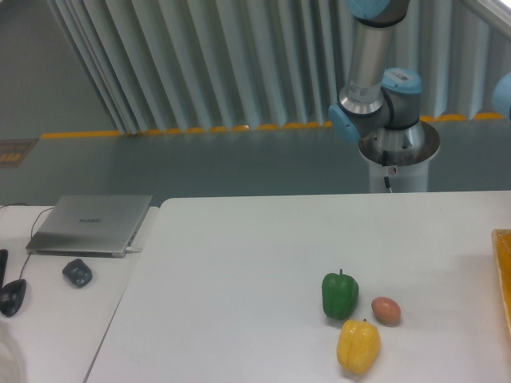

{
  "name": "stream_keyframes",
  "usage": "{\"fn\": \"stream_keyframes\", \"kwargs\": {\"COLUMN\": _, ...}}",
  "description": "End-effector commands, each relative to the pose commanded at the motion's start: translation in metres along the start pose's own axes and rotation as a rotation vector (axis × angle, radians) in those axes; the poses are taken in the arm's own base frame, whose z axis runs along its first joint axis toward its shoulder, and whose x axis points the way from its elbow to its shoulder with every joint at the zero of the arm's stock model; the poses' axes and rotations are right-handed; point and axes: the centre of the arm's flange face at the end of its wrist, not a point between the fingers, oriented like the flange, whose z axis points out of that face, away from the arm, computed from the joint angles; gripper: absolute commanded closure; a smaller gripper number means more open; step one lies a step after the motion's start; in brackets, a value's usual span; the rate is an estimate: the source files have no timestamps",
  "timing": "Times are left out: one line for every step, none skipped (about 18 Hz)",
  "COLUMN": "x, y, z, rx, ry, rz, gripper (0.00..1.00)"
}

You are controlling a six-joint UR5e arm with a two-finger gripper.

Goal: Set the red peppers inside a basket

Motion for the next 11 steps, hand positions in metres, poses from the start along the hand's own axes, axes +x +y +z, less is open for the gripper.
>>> {"fn": "stream_keyframes", "kwargs": {"x": -0.001, "y": 0.0, "z": -0.001, "rx": -0.001, "ry": -0.003, "rz": 0.002, "gripper": 0.0}}
{"fn": "stream_keyframes", "kwargs": {"x": -0.001, "y": 0.0, "z": -0.002, "rx": 0.0, "ry": -0.006, "rz": 0.002, "gripper": 0.0}}
{"fn": "stream_keyframes", "kwargs": {"x": -0.001, "y": 0.0, "z": -0.002, "rx": 0.0, "ry": -0.007, "rz": 0.002, "gripper": 0.0}}
{"fn": "stream_keyframes", "kwargs": {"x": -0.002, "y": 0.001, "z": -0.004, "rx": -0.003, "ry": -0.009, "rz": 0.001, "gripper": 0.0}}
{"fn": "stream_keyframes", "kwargs": {"x": -0.003, "y": 0.001, "z": -0.006, "rx": -0.005, "ry": -0.01, "rz": 0.002, "gripper": 0.0}}
{"fn": "stream_keyframes", "kwargs": {"x": -0.004, "y": -0.001, "z": -0.005, "rx": -0.002, "ry": -0.011, "rz": 0.001, "gripper": 0.0}}
{"fn": "stream_keyframes", "kwargs": {"x": -0.006, "y": -0.005, "z": -0.006, "rx": 0.005, "ry": -0.013, "rz": -0.028, "gripper": 0.0}}
{"fn": "stream_keyframes", "kwargs": {"x": -0.01, "y": -0.01, "z": -0.006, "rx": 0.02, "ry": -0.026, "rz": -0.068, "gripper": 0.0}}
{"fn": "stream_keyframes", "kwargs": {"x": -0.013, "y": -0.012, "z": -0.006, "rx": 0.038, "ry": -0.045, "rz": -0.099, "gripper": 0.0}}
{"fn": "stream_keyframes", "kwargs": {"x": -0.015, "y": -0.013, "z": -0.009, "rx": 0.044, "ry": -0.057, "rz": -0.108, "gripper": 0.0}}
{"fn": "stream_keyframes", "kwargs": {"x": -0.018, "y": -0.018, "z": -0.008, "rx": 0.045, "ry": -0.053, "rz": -0.102, "gripper": 0.0}}
